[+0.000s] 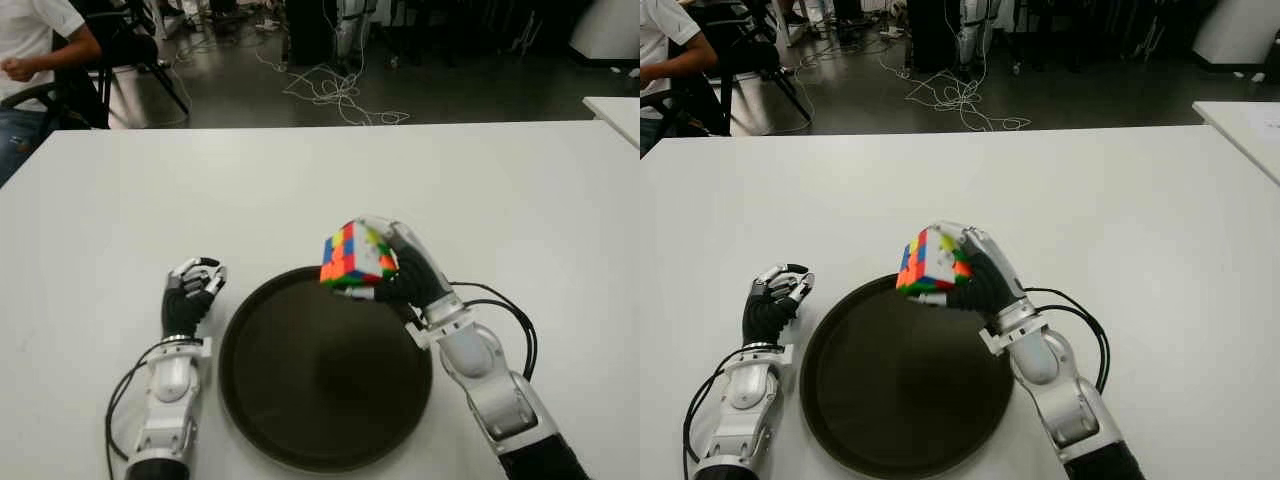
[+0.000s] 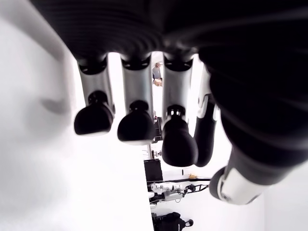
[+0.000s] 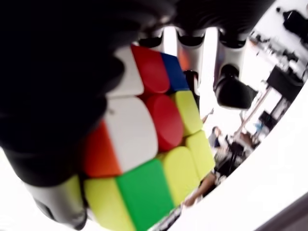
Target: Pick up the Rubik's Cube and put it in the plate
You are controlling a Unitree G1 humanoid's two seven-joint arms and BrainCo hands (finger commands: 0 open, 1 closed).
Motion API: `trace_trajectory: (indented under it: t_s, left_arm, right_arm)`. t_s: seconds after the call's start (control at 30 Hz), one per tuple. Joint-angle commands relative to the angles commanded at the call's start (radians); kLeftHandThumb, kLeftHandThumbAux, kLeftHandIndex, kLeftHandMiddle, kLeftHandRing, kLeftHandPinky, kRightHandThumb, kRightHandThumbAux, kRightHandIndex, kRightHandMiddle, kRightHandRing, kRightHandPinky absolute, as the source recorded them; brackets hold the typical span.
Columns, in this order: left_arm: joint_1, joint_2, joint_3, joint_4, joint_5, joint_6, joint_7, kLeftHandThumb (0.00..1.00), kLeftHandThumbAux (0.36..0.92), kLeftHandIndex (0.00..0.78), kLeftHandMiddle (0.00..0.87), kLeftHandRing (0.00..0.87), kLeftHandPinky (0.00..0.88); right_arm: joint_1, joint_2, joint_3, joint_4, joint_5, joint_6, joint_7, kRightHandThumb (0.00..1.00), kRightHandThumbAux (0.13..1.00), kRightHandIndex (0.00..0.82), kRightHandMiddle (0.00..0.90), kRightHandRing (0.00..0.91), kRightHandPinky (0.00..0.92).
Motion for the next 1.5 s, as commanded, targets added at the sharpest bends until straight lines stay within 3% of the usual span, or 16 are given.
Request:
trace_trajectory:
  t_s: [0.27,0.43,0.53,0.6,0.63,0.7,0.9,1.2,1.5]
  left_arm:
    - [0.007,-0.004,-0.002,-0.018,0.004,0.013,0.004,0.703,0.707,0.443,0.811,0.826,0.805]
    - [0.009,-0.006,-0.004,-0.021,0.005,0.013,0.005,0.704,0.707,0.443,0.82,0.829,0.809]
    - [0.008,-0.007,-0.004,-0.02,0.003,0.011,0.004,0.704,0.707,0.443,0.822,0.831,0.813]
    - [0.009,-0.008,-0.004,-0.021,0.004,0.012,0.005,0.703,0.707,0.443,0.824,0.833,0.816]
    - [0.01,-0.008,-0.005,-0.023,0.005,0.015,0.005,0.703,0.707,0.443,0.824,0.834,0.817]
    - [0.011,-0.006,-0.006,-0.027,0.007,0.021,0.005,0.702,0.707,0.443,0.824,0.835,0.817]
    - [0.013,-0.007,-0.008,-0.035,0.013,0.041,0.012,0.703,0.707,0.443,0.816,0.83,0.811]
    - [0.011,0.0,-0.016,-0.035,0.033,0.056,0.025,0.705,0.707,0.443,0.807,0.819,0.799]
    - [0.011,0.0,-0.017,-0.032,0.038,0.049,0.029,0.705,0.707,0.443,0.806,0.817,0.801]
  right_arm:
    - [-0.016,-0.039,0.044,-0.068,-0.004,0.131,0.174,0.0,0.82,0.706,0.785,0.807,0.769]
    - [-0.069,-0.039,0.112,-0.061,-0.103,0.218,0.237,0.0,0.83,0.665,0.764,0.777,0.698]
    - [-0.093,-0.052,0.138,-0.063,-0.156,0.242,0.264,0.0,0.827,0.565,0.657,0.707,0.546]
    - [-0.102,-0.066,0.152,-0.067,-0.187,0.253,0.283,0.0,0.82,0.466,0.514,0.61,0.395]
    - [-0.11,-0.071,0.163,-0.057,-0.206,0.252,0.286,0.0,0.818,0.447,0.487,0.591,0.372]
    - [-0.125,-0.079,0.183,-0.035,-0.237,0.244,0.288,0.0,0.824,0.366,0.374,0.437,0.314]
    - [-0.161,-0.104,0.219,-0.001,-0.3,0.225,0.304,0.0,0.854,0.286,0.284,0.303,0.267]
    - [-0.199,-0.116,0.28,0.022,-0.437,0.295,0.368,0.0,0.894,0.328,0.299,0.299,0.283]
    - [-0.217,-0.097,0.3,0.044,-0.479,0.35,0.418,0.0,0.917,0.329,0.298,0.296,0.262]
